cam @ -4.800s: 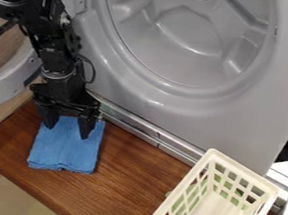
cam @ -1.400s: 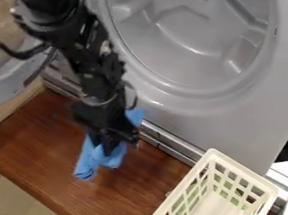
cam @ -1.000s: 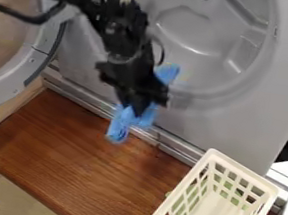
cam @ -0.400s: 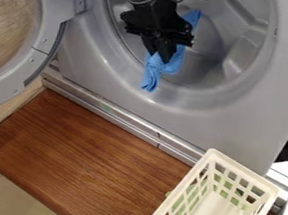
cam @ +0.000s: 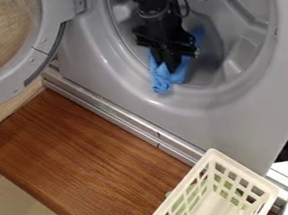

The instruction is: Put the blue cloth in the washing machine

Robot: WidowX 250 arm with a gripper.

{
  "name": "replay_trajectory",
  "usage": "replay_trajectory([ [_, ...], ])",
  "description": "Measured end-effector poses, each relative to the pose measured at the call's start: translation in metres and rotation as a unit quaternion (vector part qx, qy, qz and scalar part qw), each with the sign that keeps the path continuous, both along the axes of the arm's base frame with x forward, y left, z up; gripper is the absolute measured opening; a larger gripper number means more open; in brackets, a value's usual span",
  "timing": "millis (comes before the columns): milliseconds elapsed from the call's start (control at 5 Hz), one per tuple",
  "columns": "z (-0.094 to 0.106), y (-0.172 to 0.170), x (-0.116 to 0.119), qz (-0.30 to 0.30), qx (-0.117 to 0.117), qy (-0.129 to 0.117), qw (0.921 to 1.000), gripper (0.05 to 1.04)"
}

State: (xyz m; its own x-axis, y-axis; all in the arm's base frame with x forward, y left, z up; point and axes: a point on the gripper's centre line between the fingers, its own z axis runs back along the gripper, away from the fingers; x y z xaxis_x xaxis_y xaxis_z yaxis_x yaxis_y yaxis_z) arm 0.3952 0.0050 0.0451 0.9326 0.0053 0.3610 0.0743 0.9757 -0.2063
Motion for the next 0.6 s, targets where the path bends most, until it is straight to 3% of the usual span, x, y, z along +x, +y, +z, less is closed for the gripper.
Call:
replay_trajectory([
  [200, -0.0041, -0.0060, 0.0032, 0.002, 0.000, 0.009, 1.0000, 0.306],
  [600, -0.0081, -0.0140, -0.0021, 0.010, -0.007, 0.007, 0.9999, 0.887],
])
